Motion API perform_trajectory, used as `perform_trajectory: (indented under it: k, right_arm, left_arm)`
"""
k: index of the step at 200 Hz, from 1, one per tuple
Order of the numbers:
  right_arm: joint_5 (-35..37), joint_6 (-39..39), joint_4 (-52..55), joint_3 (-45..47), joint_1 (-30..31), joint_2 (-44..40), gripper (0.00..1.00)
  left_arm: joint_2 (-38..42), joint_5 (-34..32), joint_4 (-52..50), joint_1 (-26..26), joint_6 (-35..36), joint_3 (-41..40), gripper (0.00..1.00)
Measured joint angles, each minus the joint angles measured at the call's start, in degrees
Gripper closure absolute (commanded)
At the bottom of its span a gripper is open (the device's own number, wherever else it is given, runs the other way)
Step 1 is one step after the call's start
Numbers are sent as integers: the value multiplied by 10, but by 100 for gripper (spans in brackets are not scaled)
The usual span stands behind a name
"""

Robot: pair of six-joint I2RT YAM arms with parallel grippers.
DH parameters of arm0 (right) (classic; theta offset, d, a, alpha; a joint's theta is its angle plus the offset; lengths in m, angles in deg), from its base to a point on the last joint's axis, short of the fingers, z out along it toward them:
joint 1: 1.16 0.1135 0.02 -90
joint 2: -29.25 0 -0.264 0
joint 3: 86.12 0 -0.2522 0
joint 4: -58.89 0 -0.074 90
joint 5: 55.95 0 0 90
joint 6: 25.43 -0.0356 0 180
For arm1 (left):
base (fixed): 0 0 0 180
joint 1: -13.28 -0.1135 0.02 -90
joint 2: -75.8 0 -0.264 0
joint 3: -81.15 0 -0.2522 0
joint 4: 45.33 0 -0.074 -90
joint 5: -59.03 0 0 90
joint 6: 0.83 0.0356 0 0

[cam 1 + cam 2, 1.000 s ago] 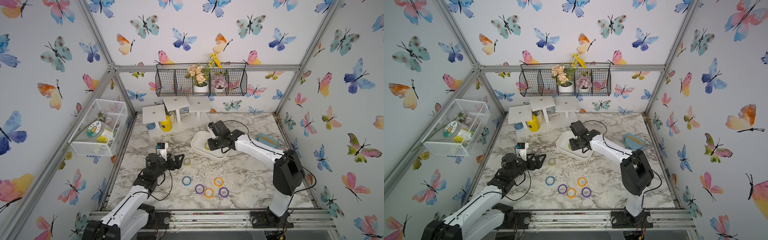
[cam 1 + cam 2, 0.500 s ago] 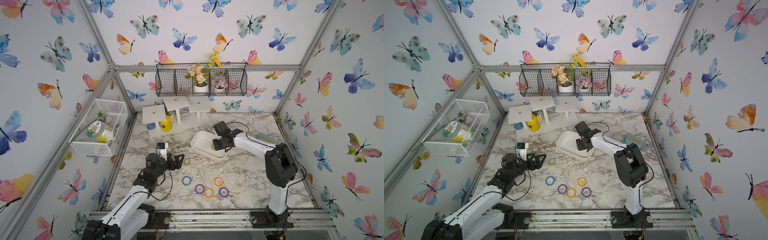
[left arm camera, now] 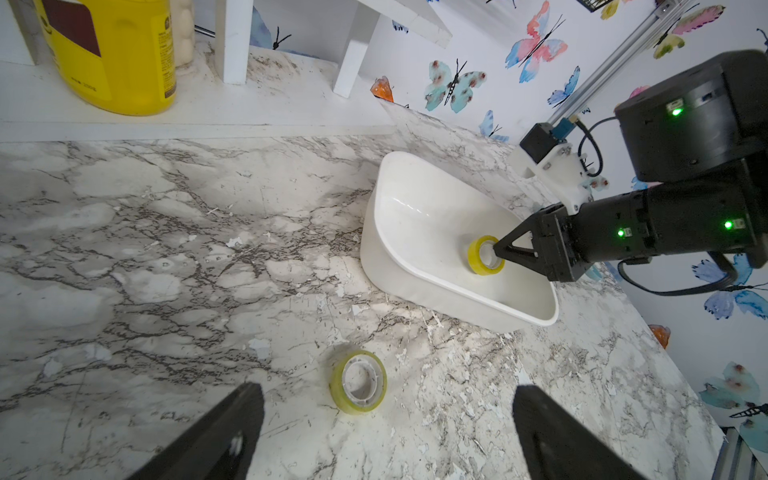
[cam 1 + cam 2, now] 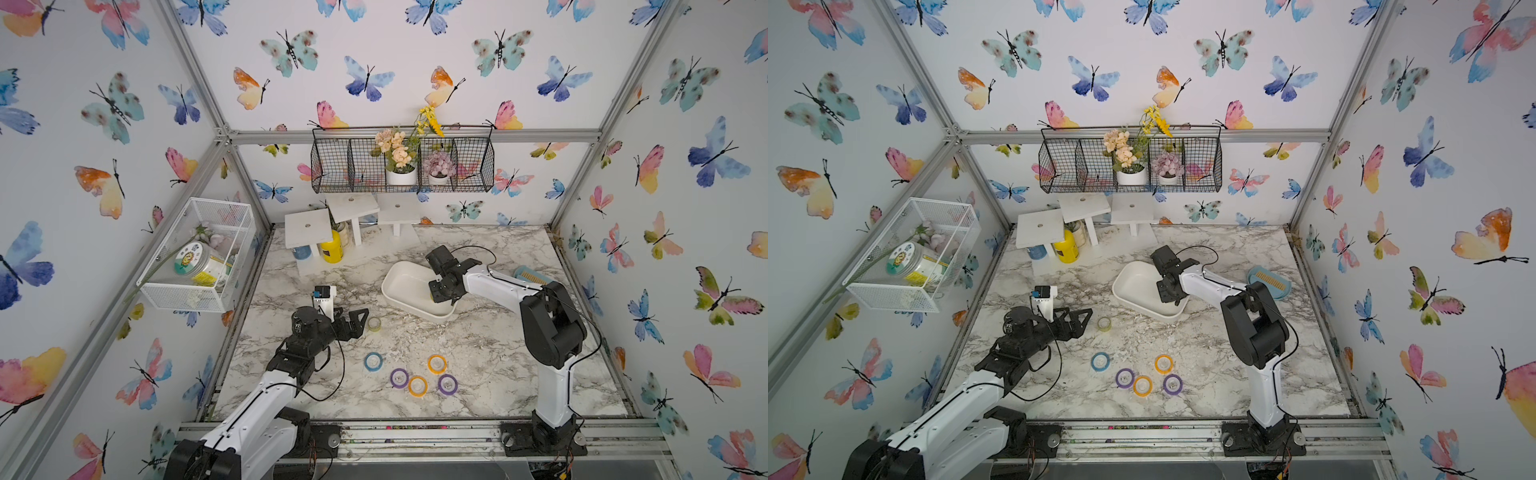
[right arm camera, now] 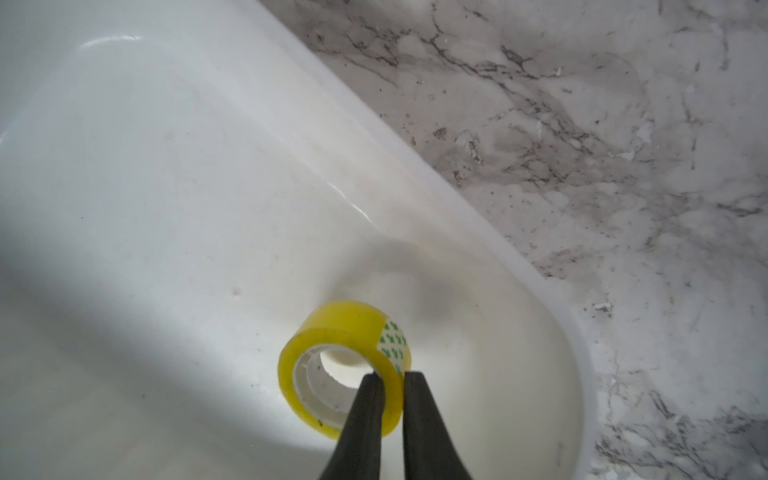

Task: Put the transparent tape into the storage box
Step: Place the tape in the storage box, then pick up the tape at the center of the board.

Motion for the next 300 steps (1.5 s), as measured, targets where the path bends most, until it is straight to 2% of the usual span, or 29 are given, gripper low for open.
perform_trajectory:
  k: [26,84,138,165,192,240,300]
  right_arm:
    - [2,3,3,-10,0,0,70]
    - [-8,4,17,-24,0,-11,65]
    - [-131,13,-8,-17,7,-121,60]
    - [-177,8,-30,-17,44,-140,59]
    - [-195,1,-33,-26,99,-115,59]
    - [-195,-12,-28,-94,177,-18,60]
    - [-151,-29,0,-165,210,84,67]
  left_arm:
    - [0,0,0,0,0,0,1]
    - [-2,-4,-1,0,0,0,1]
    - [-4,-53,-18,0,-5,2,1]
    - [15,-92,-38,0,-13,2,1]
    - [50,-130,-46,0,-21,2,1]
    - [109,-182,-52,0,-32,-10,1]
    - [142,-217,-73,0,-39,-19,1]
